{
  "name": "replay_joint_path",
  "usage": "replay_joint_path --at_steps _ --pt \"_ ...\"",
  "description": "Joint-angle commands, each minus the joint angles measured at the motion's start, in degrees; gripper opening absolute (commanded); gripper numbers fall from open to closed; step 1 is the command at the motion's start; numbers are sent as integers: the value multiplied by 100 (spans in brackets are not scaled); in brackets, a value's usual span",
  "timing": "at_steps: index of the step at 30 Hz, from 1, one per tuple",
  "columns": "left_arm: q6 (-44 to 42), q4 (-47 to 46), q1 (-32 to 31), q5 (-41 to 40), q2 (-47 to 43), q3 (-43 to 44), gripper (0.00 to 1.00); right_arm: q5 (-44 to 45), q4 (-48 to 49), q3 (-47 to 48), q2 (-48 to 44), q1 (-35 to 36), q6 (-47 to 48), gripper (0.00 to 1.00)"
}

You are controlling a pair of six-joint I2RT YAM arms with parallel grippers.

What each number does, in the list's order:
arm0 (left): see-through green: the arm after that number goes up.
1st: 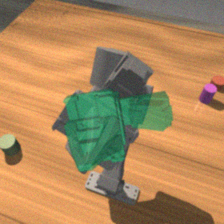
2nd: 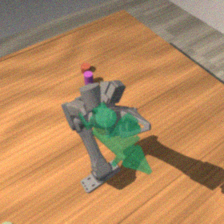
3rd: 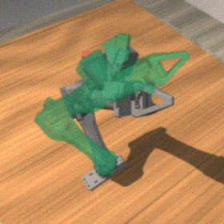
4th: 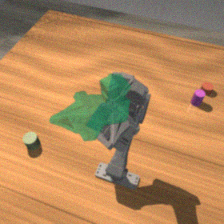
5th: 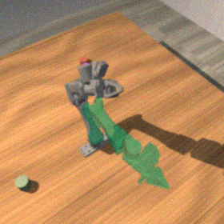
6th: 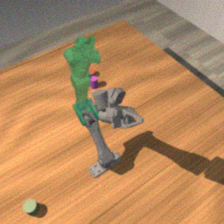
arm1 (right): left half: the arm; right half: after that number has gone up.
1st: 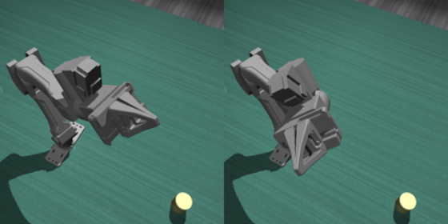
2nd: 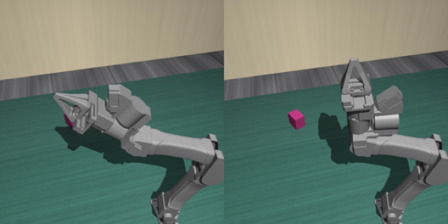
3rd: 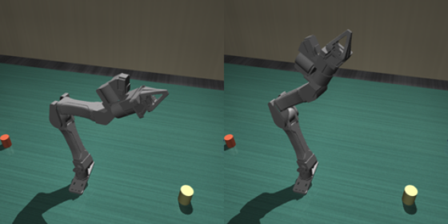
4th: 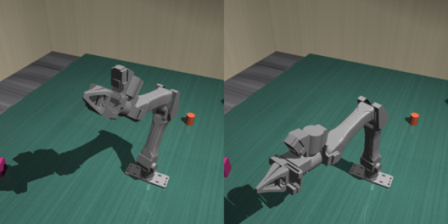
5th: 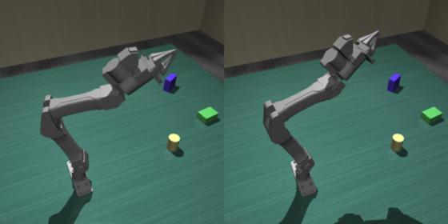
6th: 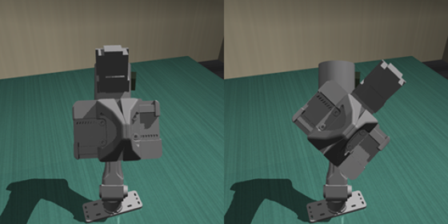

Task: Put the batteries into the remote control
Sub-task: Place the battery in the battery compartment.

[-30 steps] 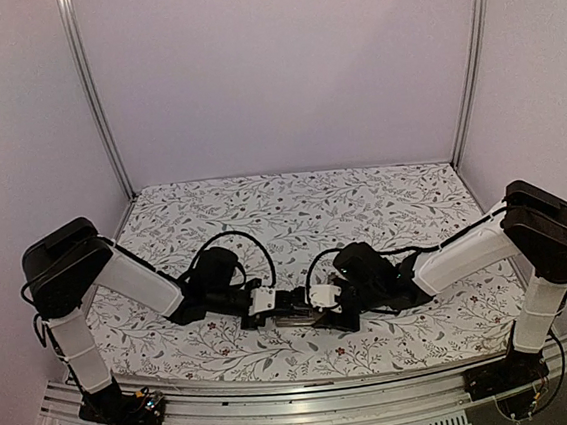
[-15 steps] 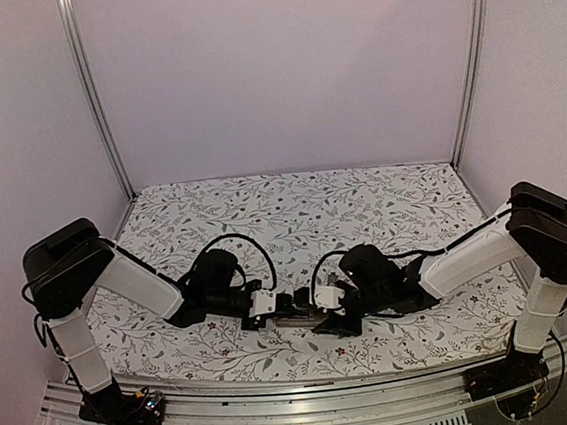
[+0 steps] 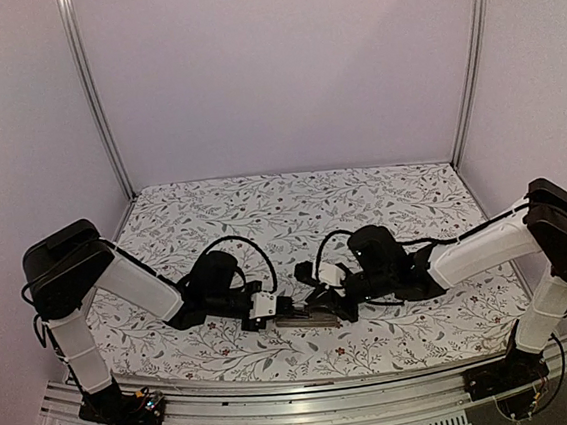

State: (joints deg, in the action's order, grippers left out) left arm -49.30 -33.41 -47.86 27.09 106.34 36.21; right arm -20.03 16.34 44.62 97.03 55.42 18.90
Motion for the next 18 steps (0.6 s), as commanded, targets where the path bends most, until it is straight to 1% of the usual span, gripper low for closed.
replay_joint_path --at_steps 1,2,4,6,11,14,18 --pt "-54 1427 -224 -652 534 -288 0 -80 375 204 426 -109 -387 14" --pt "-53 1416 -224 -652 521 -298 0 -60 455 198 514 -110 -414 14" --pt "-64 1416 -227 -652 524 -302 0 -7 656 196 650 -110 -481 20" --pt "-51 1416 -227 -656 528 -298 0 -64 775 232 781 -110 -525 22" --pt "-50 1415 -238 -661 528 -297 0 -179 983 311 1023 -102 -548 22" --pt "-37 1425 -238 -662 532 -282 0 -284 958 438 1163 -81 -551 22" --pt "-36 1392 -235 -674 530 -298 0 -139 795 544 1362 41 -401 19"
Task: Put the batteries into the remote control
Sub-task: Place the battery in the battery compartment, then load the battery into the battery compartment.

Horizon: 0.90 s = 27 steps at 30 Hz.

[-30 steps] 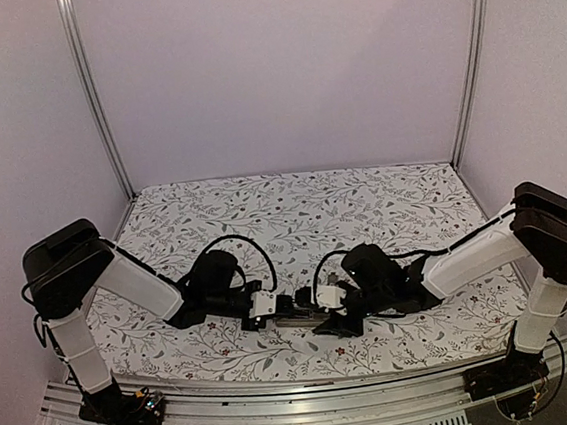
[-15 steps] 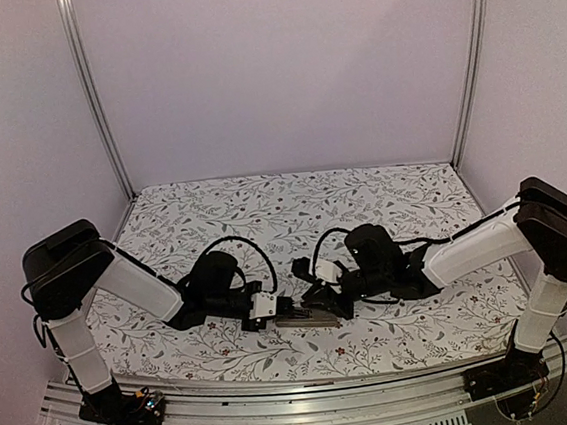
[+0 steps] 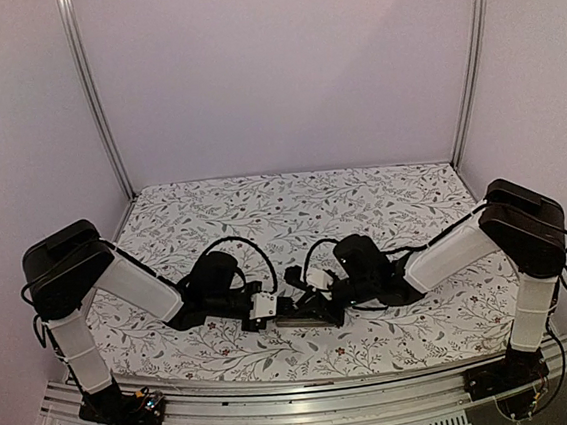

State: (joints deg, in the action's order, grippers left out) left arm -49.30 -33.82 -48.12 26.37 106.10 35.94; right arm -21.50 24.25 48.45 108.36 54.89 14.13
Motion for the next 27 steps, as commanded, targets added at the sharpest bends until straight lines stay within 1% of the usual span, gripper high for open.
replay_joint_path --at_steps 1,6,12,17,20,21,24,26,27 --pt "-40 1431 -207 -604 554 -279 0 21 -26 160 247 111 116 19" --pt "-45 1418 -207 -595 569 -298 0 111 -154 155 263 118 164 15" --pt "-36 1400 -211 -613 569 -297 0 201 -352 206 309 122 255 6" --pt "33 1362 -207 -633 541 -290 0 518 -1130 484 478 209 348 3" --pt "191 1356 -210 -501 447 -300 0 638 -1336 442 513 292 439 3" --pt "262 1342 -207 -447 423 -310 2 661 -1350 409 484 313 461 3" --pt "447 1204 -217 -396 410 -333 20 754 -1457 395 459 320 470 2" --pt "552 1080 -222 -412 399 -330 25 842 -1586 452 511 319 451 0" --pt "579 1036 -228 -409 398 -329 25 867 -1653 488 567 318 436 0"
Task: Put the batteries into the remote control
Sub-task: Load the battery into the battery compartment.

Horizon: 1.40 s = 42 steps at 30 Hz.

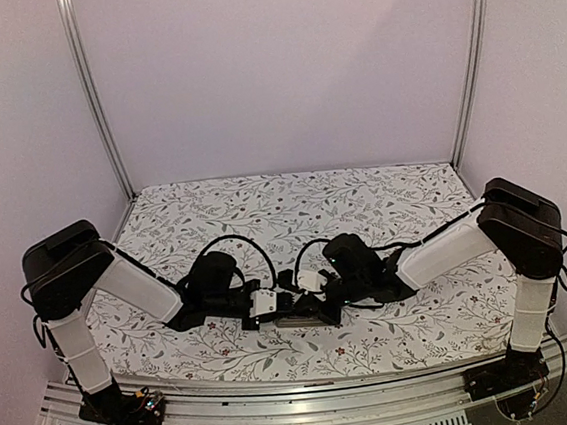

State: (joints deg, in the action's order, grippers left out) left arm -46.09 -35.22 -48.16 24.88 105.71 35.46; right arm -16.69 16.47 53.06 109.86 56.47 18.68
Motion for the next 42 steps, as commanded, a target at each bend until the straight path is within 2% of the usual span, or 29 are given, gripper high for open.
replay_joint_path --at_steps 1,6,9,12,14,22,26,31,36,38,42 --pt "266 1149 -233 -258 437 -275 25 427 -928 43 447 169 -28 0" --pt "260 1112 -226 -243 356 -320 30 646 -979 -100 380 189 -32 0" --pt "309 996 -185 -13 102 -492 38 619 -1009 -163 283 189 19 0" --pt "512 648 -102 444 -208 -674 53 563 -1046 -156 293 214 44 0" --pt "717 428 -67 605 -308 -721 56 578 -1062 -155 294 232 70 0" --pt "746 137 -55 778 -389 -816 57 576 -1146 -318 135 244 28 0" --pt "197 275 -227 1037 -601 -983 58 577 -1146 -312 133 300 13 0" --pt "761 -404 -354 473 -560 -1104 61 601 -1146 -208 226 311 28 0" --pt "323 -655 -347 337 -826 -1450 62 639 -1177 -233 246 312 19 0" --pt "235 -779 -290 348 -965 -1580 58 641 -1172 -234 238 312 7 0" --pt "736 -457 -21 483 -1072 -1233 45 660 -1172 -232 222 312 -11 0"
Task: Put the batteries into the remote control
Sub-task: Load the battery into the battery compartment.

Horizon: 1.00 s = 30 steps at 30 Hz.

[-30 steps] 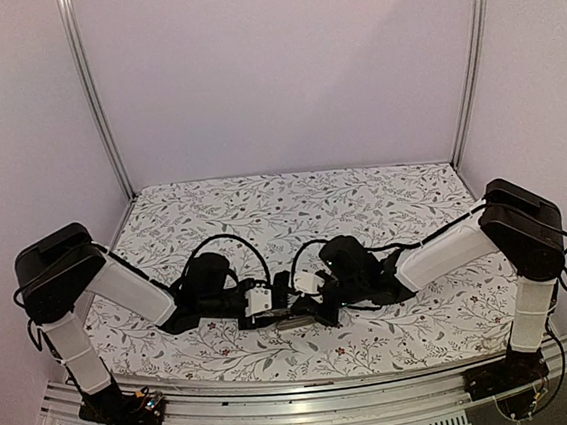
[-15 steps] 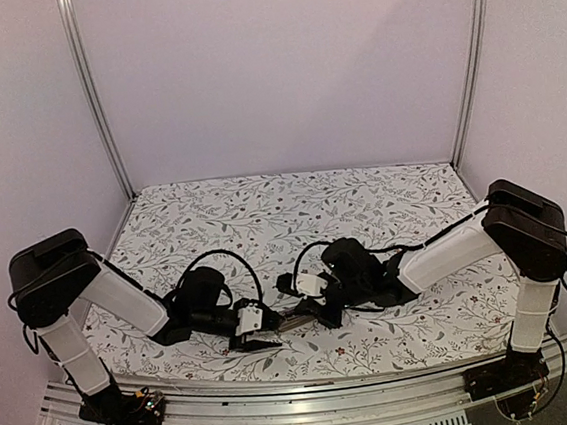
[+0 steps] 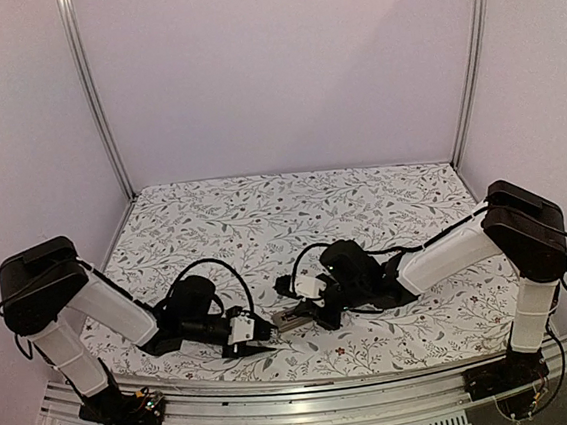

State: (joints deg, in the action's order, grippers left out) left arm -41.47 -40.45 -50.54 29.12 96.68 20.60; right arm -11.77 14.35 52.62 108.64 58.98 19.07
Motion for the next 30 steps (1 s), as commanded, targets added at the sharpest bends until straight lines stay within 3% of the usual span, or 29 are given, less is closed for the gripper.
replay_joint_path --at_steps 1,7,14,30 --pt "280 85 240 52 -165 324 41 175 -954 -190 334 61 -52 0" --pt "-518 201 300 102 20 662 18 116 -894 -162 221 52 -59 0" --pt "-1092 507 428 -84 387 1033 15 109 -777 -240 181 29 -140 0" --pt "-1133 1119 410 -260 770 1502 14 8 -482 -349 26 -80 -348 0"
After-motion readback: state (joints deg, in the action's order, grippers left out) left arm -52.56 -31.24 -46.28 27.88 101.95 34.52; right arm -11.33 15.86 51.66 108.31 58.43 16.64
